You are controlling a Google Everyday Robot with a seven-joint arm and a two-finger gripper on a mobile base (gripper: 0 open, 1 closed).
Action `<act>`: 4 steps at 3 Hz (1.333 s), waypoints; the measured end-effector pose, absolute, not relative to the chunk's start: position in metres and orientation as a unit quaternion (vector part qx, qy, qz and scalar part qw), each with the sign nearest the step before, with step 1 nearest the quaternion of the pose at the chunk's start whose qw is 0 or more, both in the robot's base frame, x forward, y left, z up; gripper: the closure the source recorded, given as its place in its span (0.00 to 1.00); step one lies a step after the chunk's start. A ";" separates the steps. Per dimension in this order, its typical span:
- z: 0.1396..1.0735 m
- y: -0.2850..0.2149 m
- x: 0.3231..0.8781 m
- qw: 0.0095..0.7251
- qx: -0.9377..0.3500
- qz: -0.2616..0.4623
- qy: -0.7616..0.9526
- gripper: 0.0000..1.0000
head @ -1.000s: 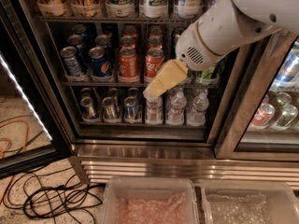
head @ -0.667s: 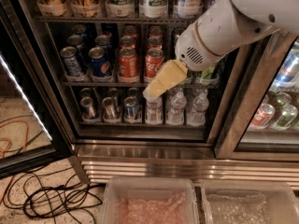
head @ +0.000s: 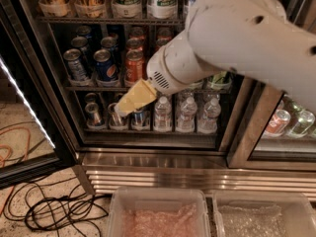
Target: Pick orange can from top shelf of fridge
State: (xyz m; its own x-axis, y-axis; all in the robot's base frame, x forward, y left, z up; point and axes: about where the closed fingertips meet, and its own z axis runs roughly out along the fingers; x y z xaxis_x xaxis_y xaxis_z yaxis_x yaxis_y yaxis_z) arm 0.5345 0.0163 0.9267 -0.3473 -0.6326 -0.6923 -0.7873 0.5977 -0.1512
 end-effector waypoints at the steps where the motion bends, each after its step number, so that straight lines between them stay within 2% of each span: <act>1: 0.932 0.057 0.535 0.414 -0.420 0.109 0.800 0.00; 2: 0.932 0.057 0.535 0.414 -0.420 0.109 0.800 0.00; 3: 0.931 0.077 0.545 0.435 -0.404 0.132 0.794 0.00; 4: 0.946 0.114 0.569 0.489 -0.373 0.155 0.773 0.00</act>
Offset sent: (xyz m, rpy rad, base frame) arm -0.0007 0.0349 0.0004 0.0427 -0.0569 -0.0107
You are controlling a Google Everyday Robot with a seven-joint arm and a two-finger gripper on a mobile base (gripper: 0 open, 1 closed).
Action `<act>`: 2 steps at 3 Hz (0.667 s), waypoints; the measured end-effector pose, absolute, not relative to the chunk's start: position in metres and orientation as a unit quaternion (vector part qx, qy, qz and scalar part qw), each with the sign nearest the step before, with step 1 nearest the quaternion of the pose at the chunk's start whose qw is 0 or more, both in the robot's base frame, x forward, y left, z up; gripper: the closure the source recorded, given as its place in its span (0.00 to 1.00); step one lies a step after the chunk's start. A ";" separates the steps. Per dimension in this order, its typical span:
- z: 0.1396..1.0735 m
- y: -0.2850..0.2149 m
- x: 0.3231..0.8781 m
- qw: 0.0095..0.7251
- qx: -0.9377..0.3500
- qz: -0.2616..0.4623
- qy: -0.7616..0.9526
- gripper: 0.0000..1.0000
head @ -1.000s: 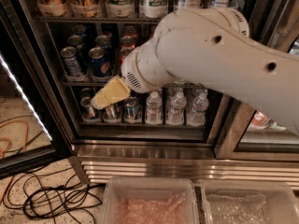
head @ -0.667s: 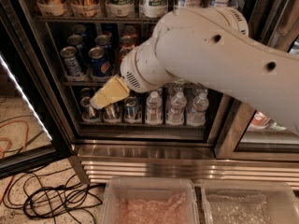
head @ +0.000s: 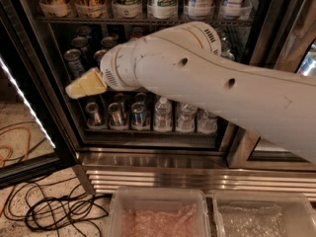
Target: Pick orange can from top shelf of fridge
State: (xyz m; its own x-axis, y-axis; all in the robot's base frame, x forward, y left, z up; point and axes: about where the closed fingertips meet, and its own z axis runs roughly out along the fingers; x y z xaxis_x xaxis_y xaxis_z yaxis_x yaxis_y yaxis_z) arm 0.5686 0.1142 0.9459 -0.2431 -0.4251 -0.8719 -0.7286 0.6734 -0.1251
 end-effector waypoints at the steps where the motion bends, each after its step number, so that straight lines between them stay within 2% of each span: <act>1: 0.958 0.143 0.585 0.514 -0.346 0.188 0.762 0.00; 2: 0.958 0.143 0.585 0.514 -0.346 0.188 0.762 0.00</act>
Offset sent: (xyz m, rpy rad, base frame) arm 0.0151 0.0220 0.0089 0.0690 -0.0233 -0.0035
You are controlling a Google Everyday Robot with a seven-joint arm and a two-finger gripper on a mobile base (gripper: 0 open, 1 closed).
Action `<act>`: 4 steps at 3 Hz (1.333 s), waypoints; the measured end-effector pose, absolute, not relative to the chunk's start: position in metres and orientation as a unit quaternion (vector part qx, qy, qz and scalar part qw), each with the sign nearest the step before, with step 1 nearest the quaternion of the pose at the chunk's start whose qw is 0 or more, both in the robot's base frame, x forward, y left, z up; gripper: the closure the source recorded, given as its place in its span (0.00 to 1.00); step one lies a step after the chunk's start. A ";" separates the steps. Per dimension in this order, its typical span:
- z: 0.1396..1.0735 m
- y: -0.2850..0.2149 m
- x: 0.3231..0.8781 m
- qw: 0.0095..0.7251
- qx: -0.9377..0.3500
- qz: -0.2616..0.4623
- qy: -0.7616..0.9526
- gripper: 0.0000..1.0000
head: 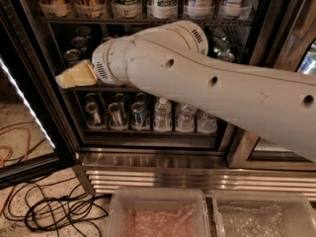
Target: Pick orange can from top shelf of fridge
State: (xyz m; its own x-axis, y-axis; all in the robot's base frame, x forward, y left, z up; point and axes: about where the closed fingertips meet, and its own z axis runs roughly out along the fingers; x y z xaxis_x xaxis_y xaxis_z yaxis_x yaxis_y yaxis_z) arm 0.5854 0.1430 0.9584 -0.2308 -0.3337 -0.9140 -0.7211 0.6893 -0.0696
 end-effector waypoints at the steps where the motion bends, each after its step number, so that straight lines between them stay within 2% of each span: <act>1: 0.967 0.143 0.592 0.534 -0.326 0.195 0.755 0.00; 3: 1.023 0.130 0.619 0.600 -0.262 0.215 0.725 0.00; 4: 1.023 0.130 0.619 0.600 -0.262 0.215 0.725 0.00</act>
Offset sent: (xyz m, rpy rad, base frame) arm 0.0334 0.0356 0.0284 0.2665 -0.1383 -0.1810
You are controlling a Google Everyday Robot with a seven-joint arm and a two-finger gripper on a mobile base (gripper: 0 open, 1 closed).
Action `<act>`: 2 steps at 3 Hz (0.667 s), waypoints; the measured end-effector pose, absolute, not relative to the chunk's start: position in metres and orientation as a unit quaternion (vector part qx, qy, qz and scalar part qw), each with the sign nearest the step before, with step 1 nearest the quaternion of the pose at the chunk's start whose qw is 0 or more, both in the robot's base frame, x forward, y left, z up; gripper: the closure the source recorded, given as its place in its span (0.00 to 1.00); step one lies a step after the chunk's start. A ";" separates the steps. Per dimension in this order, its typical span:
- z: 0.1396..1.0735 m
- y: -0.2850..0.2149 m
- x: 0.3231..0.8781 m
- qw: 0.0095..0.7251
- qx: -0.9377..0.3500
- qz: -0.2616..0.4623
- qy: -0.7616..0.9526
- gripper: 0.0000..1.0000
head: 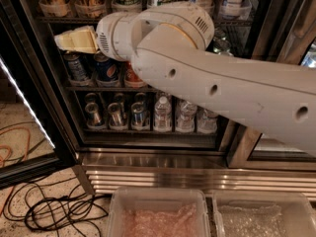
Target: Pick orange can from top shelf of fridge
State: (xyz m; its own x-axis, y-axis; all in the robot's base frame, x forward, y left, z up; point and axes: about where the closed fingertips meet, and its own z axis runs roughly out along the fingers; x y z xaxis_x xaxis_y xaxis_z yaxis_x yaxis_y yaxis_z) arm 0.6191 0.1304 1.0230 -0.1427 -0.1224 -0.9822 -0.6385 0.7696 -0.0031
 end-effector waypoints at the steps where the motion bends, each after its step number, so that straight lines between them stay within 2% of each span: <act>1: 1.036 0.151 0.628 0.611 -0.273 0.227 0.708 0.00; 2: 1.049 0.176 0.636 0.621 -0.285 0.239 0.690 0.18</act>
Offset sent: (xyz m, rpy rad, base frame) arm 0.0242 0.1006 0.0177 0.0574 -0.1103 0.1006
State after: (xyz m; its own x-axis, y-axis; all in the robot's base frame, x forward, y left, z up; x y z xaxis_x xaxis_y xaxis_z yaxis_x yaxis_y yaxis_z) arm 0.6361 0.1760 1.0492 -0.0664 -0.0964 -0.9931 -0.6905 0.7230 -0.0240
